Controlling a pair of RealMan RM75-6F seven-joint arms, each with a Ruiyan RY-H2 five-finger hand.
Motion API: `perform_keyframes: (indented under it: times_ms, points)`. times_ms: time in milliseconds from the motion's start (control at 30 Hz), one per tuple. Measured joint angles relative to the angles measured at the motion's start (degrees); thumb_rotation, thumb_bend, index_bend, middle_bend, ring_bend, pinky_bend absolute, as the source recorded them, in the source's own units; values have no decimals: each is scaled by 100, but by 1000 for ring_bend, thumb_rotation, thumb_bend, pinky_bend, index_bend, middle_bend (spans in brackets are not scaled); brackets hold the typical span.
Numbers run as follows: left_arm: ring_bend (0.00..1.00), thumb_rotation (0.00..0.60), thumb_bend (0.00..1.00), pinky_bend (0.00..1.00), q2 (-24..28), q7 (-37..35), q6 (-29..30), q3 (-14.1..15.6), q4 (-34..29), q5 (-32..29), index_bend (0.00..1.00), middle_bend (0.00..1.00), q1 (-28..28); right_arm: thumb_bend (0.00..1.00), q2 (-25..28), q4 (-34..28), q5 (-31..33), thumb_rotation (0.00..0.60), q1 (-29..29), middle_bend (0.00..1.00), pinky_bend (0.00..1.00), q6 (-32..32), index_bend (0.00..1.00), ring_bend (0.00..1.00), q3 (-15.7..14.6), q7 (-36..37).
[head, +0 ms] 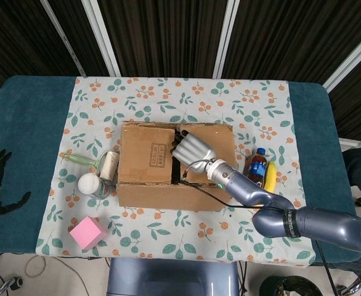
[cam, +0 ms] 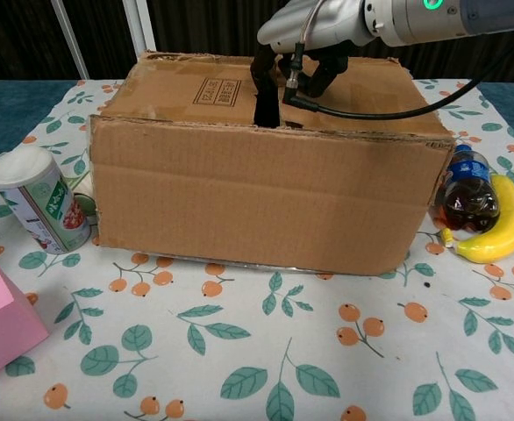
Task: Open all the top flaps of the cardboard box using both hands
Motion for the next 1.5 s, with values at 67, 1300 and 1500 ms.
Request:
perform_keyframes:
  times_ms: [67,1300,1500]
  points:
    - [0,600,210,11,5,1,-16,-5,-12,14,0,0,5,1000,47,-60,39,600,12,263,234,27,438,193,-59,-78]
    - [0,600,210,11,25,59,-128,-92,-69,87,0,0,72,1000,1506,-1438,759,600,424,288,234,435,458,194,-456,-1081]
    - [0,600,210,11,34,51,-129,-101,-81,97,0,0,82,1000,1718,-1612,874,600,467,289,234,471,458,194,-480,-1117]
